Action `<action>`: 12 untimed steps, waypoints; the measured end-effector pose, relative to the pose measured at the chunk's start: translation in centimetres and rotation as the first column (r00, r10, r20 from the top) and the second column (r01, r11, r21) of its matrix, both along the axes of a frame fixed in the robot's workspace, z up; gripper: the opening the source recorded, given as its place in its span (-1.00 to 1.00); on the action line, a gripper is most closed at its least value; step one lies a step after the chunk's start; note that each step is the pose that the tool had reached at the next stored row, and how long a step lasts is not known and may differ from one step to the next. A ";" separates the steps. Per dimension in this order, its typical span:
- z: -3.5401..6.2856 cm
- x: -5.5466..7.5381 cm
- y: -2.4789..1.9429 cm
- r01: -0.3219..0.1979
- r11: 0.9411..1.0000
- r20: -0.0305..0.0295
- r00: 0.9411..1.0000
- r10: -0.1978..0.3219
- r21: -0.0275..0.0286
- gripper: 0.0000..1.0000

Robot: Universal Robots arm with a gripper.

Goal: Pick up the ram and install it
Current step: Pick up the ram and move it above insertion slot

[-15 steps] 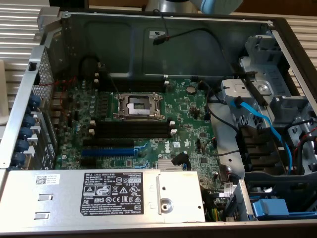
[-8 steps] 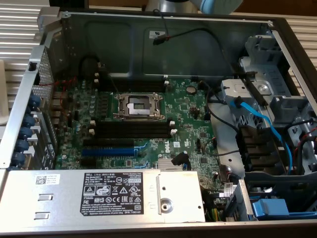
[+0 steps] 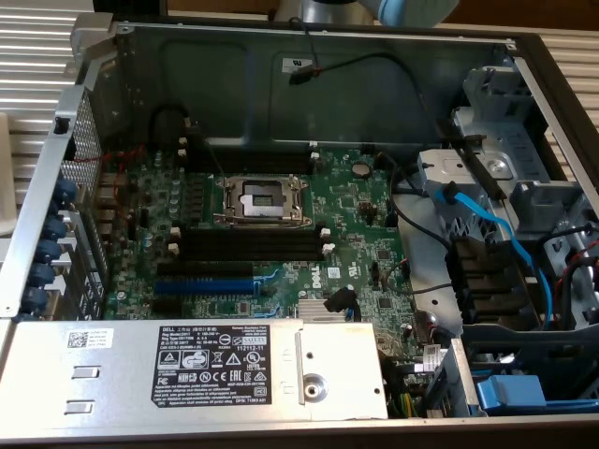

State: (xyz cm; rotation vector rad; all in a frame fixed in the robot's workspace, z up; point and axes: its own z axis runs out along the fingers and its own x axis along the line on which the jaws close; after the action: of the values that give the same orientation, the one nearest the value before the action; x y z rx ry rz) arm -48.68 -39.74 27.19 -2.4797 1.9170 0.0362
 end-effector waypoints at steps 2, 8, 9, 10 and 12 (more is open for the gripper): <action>0.60 0.0 0.00 0.005 1.000 0.000 1.000 -0.005 0.000 -0.76; 2.76 -0.1 -0.03 0.017 1.000 0.000 1.000 -0.017 0.000 -0.76; 3.19 -0.1 -0.03 0.020 1.000 0.000 1.000 -0.020 0.000 -0.76; 4.10 -0.1 -0.04 0.025 1.000 0.000 1.000 -0.025 0.000 -0.76; 5.02 -0.1 -0.04 0.031 1.000 0.000 1.000 -0.031 -0.001 -0.76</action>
State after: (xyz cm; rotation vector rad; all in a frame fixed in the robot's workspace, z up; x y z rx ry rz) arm -48.74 -39.78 32.21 -2.4497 1.9554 0.0356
